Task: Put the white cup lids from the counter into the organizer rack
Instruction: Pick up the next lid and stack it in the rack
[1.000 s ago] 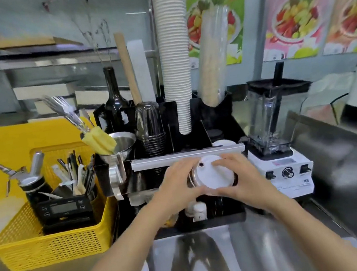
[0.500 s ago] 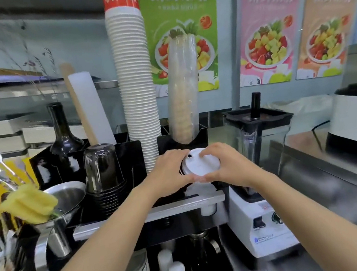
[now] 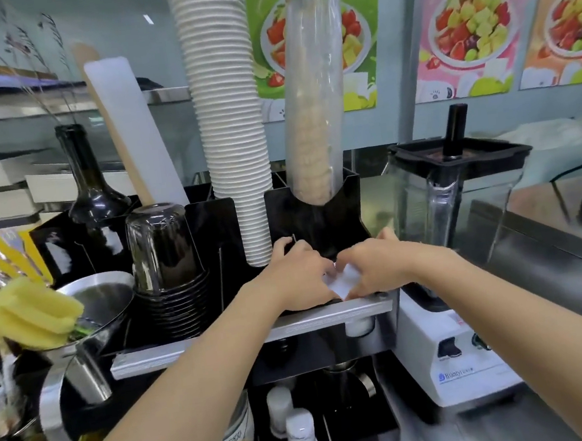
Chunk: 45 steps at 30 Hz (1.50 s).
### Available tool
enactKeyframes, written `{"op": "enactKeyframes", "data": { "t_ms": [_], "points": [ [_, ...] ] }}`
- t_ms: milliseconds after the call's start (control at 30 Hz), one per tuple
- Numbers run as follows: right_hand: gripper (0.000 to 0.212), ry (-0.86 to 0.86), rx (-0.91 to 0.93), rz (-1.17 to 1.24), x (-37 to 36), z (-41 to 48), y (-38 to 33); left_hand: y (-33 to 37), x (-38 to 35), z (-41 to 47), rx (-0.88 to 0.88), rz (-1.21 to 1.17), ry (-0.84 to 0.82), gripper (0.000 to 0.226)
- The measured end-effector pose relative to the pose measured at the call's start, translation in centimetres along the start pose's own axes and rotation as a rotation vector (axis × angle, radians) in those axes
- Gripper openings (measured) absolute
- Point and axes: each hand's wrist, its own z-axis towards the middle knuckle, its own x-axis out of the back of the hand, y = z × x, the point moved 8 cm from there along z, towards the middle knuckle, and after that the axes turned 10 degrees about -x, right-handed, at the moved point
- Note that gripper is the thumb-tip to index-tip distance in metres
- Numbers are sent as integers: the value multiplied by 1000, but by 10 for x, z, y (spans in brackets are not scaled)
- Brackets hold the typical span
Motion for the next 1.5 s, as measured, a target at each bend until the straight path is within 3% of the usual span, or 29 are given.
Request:
{"op": "enactKeyframes", "data": {
  "t_ms": [133,267,367,467,767,933,1100,1233,1367,1500],
  "points": [
    [38,-85,6,20,-4,0,0,1,-2,1,-1,36,-46,29],
    [24,-122,57,206,4,-6,2,14,9,1,-84,110,44,22],
    [15,-106,73,272,7,-6,4,16,9,-1,-91,27,39,20],
    [15,-82,78,264,5,-6,3,12,7,-2,-80,-97,36,20],
    [17,-82,67,262,5,-12,3,13,4,-4,-103,-89,9,24],
    [32,25,47,187,25,-30,1,20,27,-24,-131,25,192,35],
    [45,312,78,407,50,-70,-12,22,53,-84,-66,4,460,55],
    [52,427,181,579,34,-111,-49,18,39,-159,31,-64,537,54],
    [55,425,276,615,-2,-140,-104,14,11,-239,187,-107,548,55],
    [64,319,363,602,-52,-151,-165,5,-21,-306,347,-155,563,57]
  ]
}}
